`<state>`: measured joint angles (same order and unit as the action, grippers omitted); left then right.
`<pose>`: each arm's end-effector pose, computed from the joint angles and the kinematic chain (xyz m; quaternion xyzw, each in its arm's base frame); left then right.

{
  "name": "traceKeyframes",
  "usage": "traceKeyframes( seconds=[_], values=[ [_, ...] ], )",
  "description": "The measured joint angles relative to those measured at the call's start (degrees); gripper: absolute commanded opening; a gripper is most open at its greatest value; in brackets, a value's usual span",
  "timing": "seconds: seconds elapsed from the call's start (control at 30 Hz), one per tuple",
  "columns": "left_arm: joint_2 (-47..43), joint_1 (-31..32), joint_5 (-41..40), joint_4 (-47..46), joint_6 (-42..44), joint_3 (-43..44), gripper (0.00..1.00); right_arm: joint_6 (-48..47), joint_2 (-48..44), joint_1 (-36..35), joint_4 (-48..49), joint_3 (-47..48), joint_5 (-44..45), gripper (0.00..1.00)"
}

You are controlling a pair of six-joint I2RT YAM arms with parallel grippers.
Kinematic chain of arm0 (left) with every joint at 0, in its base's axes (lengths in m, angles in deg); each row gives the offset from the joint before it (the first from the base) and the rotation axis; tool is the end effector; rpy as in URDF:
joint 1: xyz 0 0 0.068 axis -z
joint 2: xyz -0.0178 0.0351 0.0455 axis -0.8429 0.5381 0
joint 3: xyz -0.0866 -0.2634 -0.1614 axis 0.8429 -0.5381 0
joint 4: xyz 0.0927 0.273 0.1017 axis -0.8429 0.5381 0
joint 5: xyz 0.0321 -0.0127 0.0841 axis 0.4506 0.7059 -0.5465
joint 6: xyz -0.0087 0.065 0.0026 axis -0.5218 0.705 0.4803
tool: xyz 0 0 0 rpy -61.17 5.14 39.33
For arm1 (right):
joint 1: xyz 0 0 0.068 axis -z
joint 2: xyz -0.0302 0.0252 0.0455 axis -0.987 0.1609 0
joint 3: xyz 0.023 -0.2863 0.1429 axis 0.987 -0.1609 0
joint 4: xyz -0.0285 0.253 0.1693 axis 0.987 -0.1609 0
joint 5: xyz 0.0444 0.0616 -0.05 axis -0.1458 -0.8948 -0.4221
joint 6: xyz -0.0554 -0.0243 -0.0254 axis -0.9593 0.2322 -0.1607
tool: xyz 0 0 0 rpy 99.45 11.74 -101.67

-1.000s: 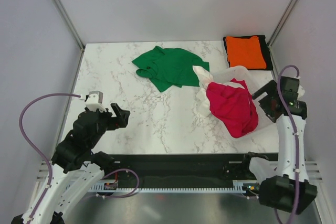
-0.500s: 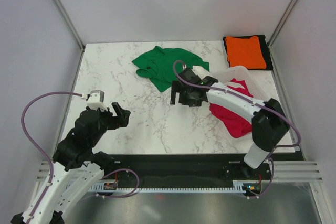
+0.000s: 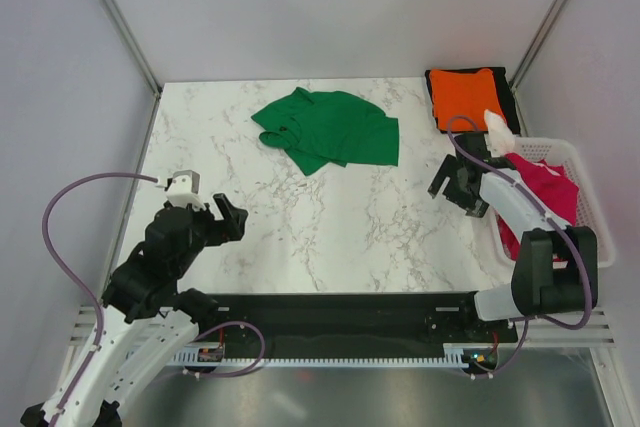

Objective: Fold and stack the t-shirts

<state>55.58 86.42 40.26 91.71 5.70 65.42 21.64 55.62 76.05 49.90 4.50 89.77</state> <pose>0.0990 -0.0397 0.3395 -0.0544 0.8375 -0.1544 0.5213 0.3160 0.0170 0.2255 0.2726 0.9362 -0.0104 0.2217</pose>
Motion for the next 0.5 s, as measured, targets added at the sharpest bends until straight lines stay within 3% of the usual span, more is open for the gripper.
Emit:
traceKeyframes(
  seconds=[0.27, 0.5],
  values=[
    [0.5, 0.0, 0.0, 0.0, 0.0, 0.0, 0.89, -3.1, -4.0, -5.0, -2.3, -0.7, -5.2, 0.98],
    [0.6, 0.0, -0.2, 0.0, 0.0, 0.0, 0.89, -3.3, 4.2, -21.9, -1.2, 17.5, -5.8, 0.98]
  ],
)
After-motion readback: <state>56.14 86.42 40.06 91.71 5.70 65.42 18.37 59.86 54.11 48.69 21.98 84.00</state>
